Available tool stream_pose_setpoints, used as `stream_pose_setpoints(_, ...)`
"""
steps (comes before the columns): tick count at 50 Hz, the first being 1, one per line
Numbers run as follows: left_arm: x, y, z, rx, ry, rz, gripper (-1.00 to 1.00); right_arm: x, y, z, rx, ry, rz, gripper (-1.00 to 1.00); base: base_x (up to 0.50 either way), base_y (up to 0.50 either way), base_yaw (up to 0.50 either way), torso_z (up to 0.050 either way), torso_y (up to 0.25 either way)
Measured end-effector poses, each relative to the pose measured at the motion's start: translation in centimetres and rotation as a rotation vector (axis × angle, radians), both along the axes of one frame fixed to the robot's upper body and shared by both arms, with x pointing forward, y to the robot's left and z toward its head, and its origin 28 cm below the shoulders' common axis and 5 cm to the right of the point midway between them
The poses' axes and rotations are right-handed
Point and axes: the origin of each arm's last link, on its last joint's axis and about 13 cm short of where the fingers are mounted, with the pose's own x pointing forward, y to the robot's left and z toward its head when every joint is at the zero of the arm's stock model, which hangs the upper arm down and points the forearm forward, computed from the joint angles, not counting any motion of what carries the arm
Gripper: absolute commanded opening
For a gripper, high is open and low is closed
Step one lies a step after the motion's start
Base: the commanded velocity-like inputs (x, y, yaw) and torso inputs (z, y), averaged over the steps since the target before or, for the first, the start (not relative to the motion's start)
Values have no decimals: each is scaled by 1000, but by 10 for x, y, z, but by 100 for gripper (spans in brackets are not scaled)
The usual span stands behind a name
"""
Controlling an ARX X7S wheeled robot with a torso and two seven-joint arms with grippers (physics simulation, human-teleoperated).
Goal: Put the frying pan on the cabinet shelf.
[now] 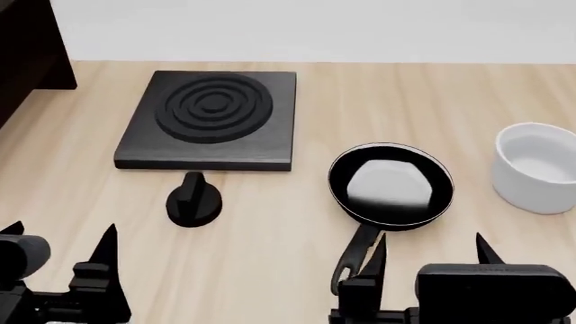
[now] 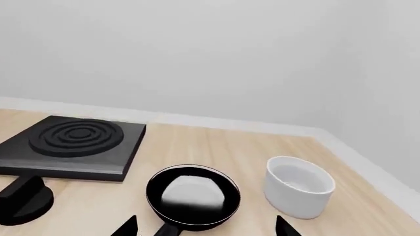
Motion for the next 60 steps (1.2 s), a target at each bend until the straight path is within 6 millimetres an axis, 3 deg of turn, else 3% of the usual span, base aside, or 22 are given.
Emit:
stream_pose_setpoints(22,-2,2,4,4,0,-4,100,0,-1,-4,-16,17,3,100,500,98,0,0,0)
stream_pose_setpoints(44,-1,2,4,6,6,-1,100,-1,0,-2,-10,16,16,100,403,387,0,0,1)
stream_pose_setpoints(60,-1,1,4,5,8,-9,100,-3,-7,0,-8,10,-1,100,500,138,0,0,0)
